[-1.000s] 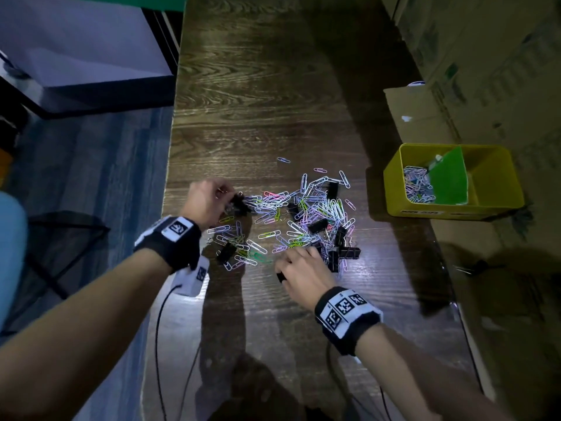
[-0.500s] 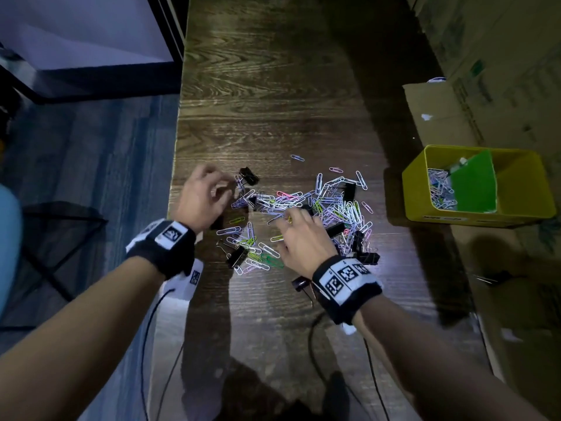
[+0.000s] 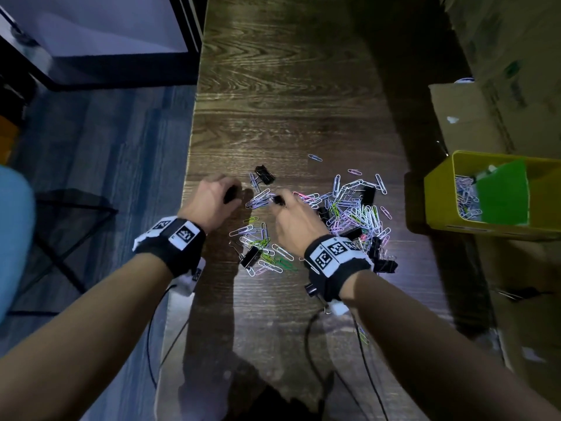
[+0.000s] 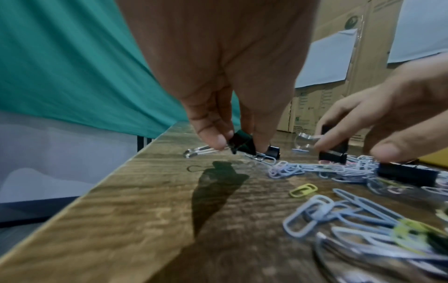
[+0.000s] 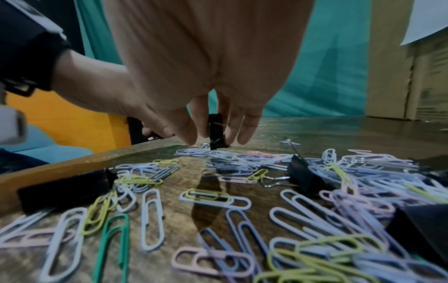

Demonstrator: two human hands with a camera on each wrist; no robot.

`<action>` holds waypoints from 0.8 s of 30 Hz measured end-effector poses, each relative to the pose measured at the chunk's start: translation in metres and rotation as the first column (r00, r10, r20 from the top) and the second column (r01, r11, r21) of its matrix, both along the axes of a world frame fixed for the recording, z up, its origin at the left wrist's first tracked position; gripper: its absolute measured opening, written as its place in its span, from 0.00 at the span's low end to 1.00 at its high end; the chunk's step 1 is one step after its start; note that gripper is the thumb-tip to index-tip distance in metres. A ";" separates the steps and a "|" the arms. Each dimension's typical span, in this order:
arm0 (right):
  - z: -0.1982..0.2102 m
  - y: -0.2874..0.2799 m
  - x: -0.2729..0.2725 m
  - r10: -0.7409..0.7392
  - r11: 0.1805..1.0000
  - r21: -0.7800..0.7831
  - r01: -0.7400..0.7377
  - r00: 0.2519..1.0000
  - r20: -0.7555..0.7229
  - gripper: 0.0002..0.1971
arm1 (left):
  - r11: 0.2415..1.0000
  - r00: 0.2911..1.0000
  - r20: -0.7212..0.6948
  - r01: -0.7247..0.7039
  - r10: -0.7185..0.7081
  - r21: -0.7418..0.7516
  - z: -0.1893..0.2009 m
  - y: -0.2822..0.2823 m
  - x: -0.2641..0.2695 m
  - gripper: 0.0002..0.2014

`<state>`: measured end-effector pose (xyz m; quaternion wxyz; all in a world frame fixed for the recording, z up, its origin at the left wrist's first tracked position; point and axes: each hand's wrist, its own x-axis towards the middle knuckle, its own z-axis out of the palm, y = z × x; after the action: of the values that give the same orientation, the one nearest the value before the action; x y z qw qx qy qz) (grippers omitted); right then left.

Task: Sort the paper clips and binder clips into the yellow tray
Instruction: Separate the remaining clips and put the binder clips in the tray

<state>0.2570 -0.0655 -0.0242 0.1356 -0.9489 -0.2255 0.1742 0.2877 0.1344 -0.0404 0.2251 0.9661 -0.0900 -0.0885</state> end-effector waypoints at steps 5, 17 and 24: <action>0.012 -0.021 0.011 -0.178 0.984 -0.009 0.180 0.981 0.079 0.34 | 0.988 0.996 0.069 0.049 -0.060 0.144 0.003 -0.022 0.016 0.16; -0.006 -0.034 0.023 -0.335 0.915 -0.273 0.297 0.936 -0.105 0.41 | 0.925 0.983 -0.043 0.181 -0.177 0.335 -0.012 -0.041 0.027 0.14; -0.001 -0.022 0.016 -0.218 0.961 -0.166 0.221 0.975 0.038 0.36 | 0.926 0.948 0.143 0.233 -0.284 0.297 -0.013 -0.033 0.013 0.05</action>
<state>0.2727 -0.0873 -0.0247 0.0708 -0.9778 -0.1047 0.1674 0.3005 0.1013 -0.0532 0.0652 0.9716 -0.2241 -0.0400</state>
